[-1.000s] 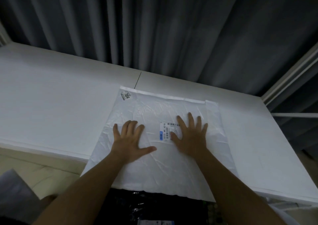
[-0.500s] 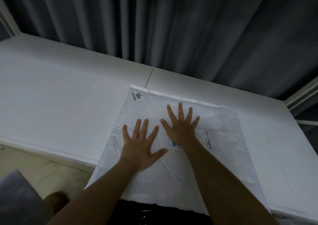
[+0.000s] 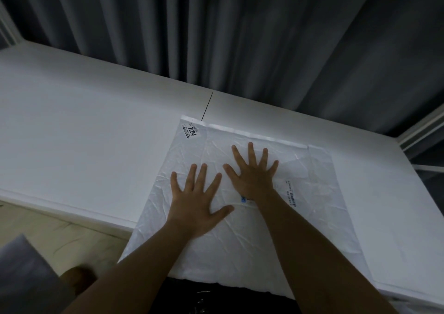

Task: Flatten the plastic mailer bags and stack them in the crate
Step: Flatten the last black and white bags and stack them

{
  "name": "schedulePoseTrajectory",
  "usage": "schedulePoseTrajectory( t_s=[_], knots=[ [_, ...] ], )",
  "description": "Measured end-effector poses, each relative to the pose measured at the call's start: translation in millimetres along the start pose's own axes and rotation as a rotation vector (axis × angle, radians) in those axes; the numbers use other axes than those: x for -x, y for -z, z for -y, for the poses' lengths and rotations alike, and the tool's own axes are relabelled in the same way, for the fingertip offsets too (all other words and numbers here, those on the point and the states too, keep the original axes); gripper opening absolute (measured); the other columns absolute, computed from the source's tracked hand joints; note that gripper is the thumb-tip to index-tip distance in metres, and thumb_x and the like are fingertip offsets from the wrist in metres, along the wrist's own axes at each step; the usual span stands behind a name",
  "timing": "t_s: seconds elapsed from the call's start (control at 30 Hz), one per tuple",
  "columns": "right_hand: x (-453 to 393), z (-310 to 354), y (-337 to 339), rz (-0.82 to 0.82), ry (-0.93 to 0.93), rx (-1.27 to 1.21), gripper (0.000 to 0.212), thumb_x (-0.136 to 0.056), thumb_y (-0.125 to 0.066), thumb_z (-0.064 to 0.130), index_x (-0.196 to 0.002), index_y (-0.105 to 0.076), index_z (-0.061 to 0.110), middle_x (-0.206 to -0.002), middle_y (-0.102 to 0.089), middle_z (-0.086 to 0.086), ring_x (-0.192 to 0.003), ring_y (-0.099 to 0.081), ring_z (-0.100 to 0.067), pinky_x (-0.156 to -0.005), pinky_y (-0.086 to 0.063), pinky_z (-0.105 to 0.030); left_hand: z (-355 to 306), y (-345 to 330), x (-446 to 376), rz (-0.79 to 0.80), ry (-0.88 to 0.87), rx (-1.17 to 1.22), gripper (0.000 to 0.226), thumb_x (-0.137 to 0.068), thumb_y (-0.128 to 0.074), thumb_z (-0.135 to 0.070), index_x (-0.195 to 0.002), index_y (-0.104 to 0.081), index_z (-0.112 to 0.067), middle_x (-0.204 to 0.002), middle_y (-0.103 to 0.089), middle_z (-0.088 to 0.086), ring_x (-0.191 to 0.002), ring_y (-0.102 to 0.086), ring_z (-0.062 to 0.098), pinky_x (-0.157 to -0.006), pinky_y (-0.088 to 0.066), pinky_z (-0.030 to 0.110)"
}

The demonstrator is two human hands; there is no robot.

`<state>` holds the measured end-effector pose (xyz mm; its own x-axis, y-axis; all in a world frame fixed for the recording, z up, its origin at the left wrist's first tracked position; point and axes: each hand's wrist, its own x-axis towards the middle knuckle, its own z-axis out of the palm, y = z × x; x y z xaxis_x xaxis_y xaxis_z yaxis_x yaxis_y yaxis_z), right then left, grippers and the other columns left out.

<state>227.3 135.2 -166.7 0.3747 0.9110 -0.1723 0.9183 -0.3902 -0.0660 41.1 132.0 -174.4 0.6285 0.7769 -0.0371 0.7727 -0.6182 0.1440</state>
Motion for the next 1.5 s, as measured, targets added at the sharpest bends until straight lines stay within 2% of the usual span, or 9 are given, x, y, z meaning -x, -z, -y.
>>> schedulePoseTrajectory(
  t_s=[0.47,0.63,0.77,0.93,1.07,1.37,1.5],
  knots=[
    [-1.5,1.3,4.4,0.042,-0.01,-0.001,0.068,-0.087,-0.007,0.074,-0.146,0.015,0.048,-0.158,0.024,0.004,-0.143,0.023,-0.037,-0.107,0.014,-0.065,-0.2,1.6,0.1,0.013,-0.001,-0.005,0.094,-0.067,0.017,-0.084,-0.149,0.014,-0.039,-0.158,0.021,0.004,-0.143,0.026,0.027,-0.109,0.015,0.064],
    [1.2,0.7,1.2,-0.024,-0.006,0.0,0.068,-0.088,-0.008,0.073,-0.147,0.012,0.047,-0.16,0.018,0.003,-0.144,0.018,-0.038,-0.109,0.01,-0.065,-1.7,4.4,1.1,0.035,-0.01,0.006,0.092,-0.067,0.024,-0.079,-0.149,0.013,-0.039,-0.158,0.019,0.004,-0.144,0.024,0.026,-0.11,0.014,0.063],
    [1.5,0.8,-2.3,-0.078,0.004,-0.007,0.068,-0.087,-0.008,0.073,-0.147,0.009,0.046,-0.16,0.014,0.002,-0.144,0.015,-0.039,-0.111,0.006,-0.066,7.5,15.5,-9.4,0.075,-0.043,-0.044,0.084,-0.074,0.015,-0.074,-0.149,0.01,-0.038,-0.159,0.019,0.005,-0.144,0.021,0.029,-0.113,0.011,0.06],
    [-0.2,-1.2,-5.0,-0.107,0.023,-0.008,0.07,-0.086,-0.009,0.074,-0.148,0.008,0.046,-0.161,0.013,0.001,-0.145,0.014,-0.039,-0.111,0.004,-0.067,34.7,30.0,-70.0,0.09,0.104,-0.079,0.072,-0.089,-0.005,-0.07,-0.15,0.01,-0.036,-0.157,0.024,0.005,-0.141,0.028,0.031,-0.111,0.012,0.062],
    [0.3,-1.2,-5.4,-0.103,0.02,-0.005,0.07,-0.087,-0.009,0.074,-0.148,0.008,0.046,-0.16,0.015,0.002,-0.144,0.015,-0.039,-0.111,0.005,-0.067,38.5,27.4,-102.4,0.101,0.127,-0.078,0.076,-0.084,-0.003,-0.076,-0.148,0.016,-0.04,-0.155,0.027,0.006,-0.14,0.029,0.033,-0.108,0.012,0.067],
    [-0.7,-1.4,-6.9,-0.113,0.014,-0.003,0.07,-0.086,-0.006,0.075,-0.148,0.009,0.045,-0.16,0.017,0.002,-0.144,0.017,-0.039,-0.11,0.008,-0.067,38.6,17.4,-105.0,0.051,0.162,-0.064,0.08,-0.078,0.003,-0.078,-0.148,0.014,-0.042,-0.158,0.02,0.005,-0.144,0.02,0.031,-0.111,0.005,0.065],
    [-1.3,-0.9,-5.4,-0.096,0.013,-0.013,0.069,-0.088,-0.011,0.073,-0.148,0.009,0.045,-0.16,0.018,0.002,-0.144,0.018,-0.039,-0.109,0.011,-0.066,38.7,17.0,-105.5,0.044,0.159,-0.079,0.08,-0.078,0.003,-0.079,-0.148,0.012,-0.042,-0.159,0.018,0.005,-0.145,0.019,0.032,-0.111,0.006,0.065]
  ],
)
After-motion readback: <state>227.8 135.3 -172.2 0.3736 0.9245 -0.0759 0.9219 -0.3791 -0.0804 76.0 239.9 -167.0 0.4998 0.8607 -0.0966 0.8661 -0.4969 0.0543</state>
